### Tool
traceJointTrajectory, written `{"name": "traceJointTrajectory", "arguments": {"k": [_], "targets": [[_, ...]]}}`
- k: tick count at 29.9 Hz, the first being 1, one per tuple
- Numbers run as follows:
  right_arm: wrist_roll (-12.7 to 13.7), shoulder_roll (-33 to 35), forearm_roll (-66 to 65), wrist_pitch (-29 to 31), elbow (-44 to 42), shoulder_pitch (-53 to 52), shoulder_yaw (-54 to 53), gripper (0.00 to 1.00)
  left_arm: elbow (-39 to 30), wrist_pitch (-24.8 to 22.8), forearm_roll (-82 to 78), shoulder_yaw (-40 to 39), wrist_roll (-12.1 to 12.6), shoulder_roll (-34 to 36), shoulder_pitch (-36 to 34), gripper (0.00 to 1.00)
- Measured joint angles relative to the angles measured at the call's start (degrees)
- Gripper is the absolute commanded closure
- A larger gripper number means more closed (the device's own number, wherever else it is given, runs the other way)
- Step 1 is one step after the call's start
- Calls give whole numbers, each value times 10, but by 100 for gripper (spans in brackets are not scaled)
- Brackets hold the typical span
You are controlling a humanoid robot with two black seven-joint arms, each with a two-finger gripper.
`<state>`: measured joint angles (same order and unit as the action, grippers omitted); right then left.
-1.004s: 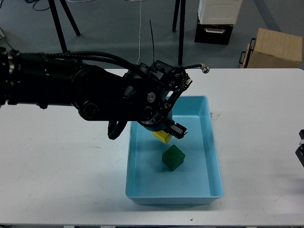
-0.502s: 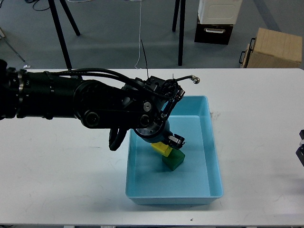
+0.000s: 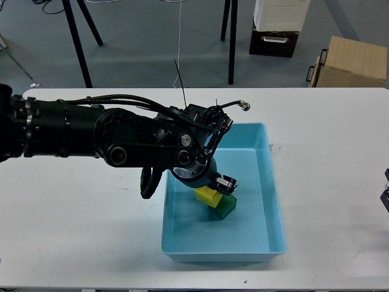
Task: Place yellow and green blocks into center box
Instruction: 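Lower the yellow cube into the tray beside the green cube and release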
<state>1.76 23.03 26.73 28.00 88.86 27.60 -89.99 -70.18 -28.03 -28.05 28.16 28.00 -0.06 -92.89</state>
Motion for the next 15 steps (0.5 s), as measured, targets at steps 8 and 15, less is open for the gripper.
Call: {"name": "traceJointTrajectory", "arguments": {"k": [8,15], "targets": [[0,0,0,0,1,0,1,0,5,0,0,-18,0,1,-24,0],[1,0,0,0,1,0,2,0,13,0,12,-51,0,1,-56,0]]}}
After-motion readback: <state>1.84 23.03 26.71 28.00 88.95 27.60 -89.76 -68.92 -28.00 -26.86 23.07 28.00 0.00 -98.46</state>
